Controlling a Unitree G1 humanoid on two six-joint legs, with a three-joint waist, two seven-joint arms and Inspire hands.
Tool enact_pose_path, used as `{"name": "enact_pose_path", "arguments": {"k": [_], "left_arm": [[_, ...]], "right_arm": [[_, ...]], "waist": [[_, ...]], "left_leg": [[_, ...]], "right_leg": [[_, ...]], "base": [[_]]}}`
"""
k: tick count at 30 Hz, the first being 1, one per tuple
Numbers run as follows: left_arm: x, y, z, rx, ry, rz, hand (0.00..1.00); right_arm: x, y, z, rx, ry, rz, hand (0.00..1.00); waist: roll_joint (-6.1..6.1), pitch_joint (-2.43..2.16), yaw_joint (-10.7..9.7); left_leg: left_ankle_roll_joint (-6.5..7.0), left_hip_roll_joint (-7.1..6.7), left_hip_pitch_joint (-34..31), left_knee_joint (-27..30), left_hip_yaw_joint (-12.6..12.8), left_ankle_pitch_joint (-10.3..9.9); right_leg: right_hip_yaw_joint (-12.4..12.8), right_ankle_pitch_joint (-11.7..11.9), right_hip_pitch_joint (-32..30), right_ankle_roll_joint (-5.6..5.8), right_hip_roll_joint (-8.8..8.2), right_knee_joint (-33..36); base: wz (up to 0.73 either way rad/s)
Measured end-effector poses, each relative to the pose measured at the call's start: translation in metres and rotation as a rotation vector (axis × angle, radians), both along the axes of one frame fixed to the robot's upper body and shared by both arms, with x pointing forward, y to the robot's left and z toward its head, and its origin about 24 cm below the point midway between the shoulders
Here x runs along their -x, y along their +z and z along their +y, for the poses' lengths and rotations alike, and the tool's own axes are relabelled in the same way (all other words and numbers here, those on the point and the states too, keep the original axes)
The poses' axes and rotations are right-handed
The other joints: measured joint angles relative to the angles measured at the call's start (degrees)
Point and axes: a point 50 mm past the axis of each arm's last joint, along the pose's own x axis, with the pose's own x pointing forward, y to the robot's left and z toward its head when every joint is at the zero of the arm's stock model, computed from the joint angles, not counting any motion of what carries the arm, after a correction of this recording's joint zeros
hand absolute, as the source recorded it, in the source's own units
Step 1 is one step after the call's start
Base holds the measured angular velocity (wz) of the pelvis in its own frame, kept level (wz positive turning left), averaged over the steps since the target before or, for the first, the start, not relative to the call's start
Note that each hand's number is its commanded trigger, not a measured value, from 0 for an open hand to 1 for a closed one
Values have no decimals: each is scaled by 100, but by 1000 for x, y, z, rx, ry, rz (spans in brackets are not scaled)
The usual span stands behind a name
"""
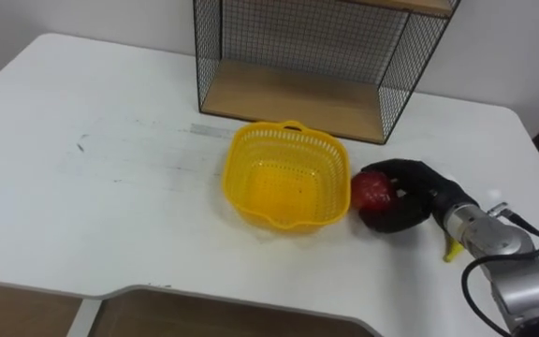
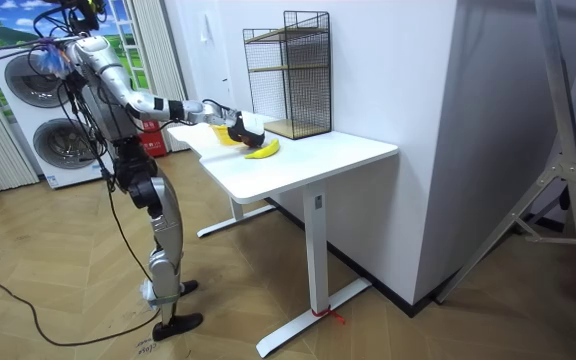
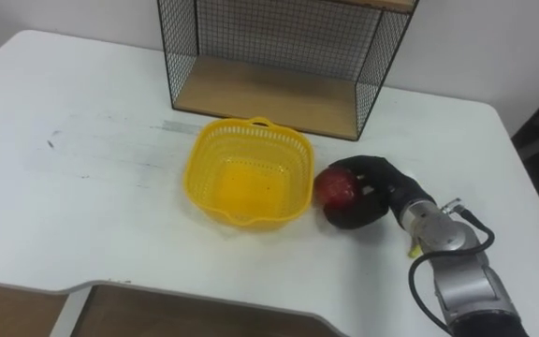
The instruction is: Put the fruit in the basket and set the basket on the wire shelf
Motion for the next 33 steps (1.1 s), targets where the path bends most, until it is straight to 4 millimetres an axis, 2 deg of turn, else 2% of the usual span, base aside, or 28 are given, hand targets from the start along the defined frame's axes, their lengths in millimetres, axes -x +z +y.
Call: {"name": "enact_pose_path", "arguments": {"k": [8,16,22,26,28,33], "left_arm": [[1,0,0,0,0,4,0],[4,0,0,-11,4,9,0],[14,-1,1,-24,12,27,0],[16,-1,0,-17,13,31,0],[15,-1,0,-13,10,23,0],[17,-1,0,-9,12,28,0]], "right_arm": [[0,-1,1,-20,-8,11,100],[1,-1,2,-50,-10,14,100],[4,-3,3,-69,-12,13,100],[7,-4,2,-83,-15,17,100],[7,-4,2,-86,-13,19,100],[7,-3,0,-102,-21,15,100]], "waist": [[34,-4,-7],[169,-15,-47],[101,-52,-161],[80,-40,-166],[89,-14,-171],[46,-26,-180]], "left_leg": [[4,10,-78,123,-57,-28],[11,1,-68,187,-56,-52],[11,-9,-49,181,-70,-50],[10,-7,-11,169,-62,-51],[10,-7,-15,184,-63,-52],[13,-19,-79,207,-65,-50]], "right_leg": [[-59,13,-6,-10,5,4],[-64,17,30,-8,15,17],[-123,16,74,-7,10,6],[-122,16,105,-7,10,5],[-120,16,112,-7,11,5],[-121,16,59,-7,0,-6]], "base": [[3],[0],[4],[0],[0],[0]]}}
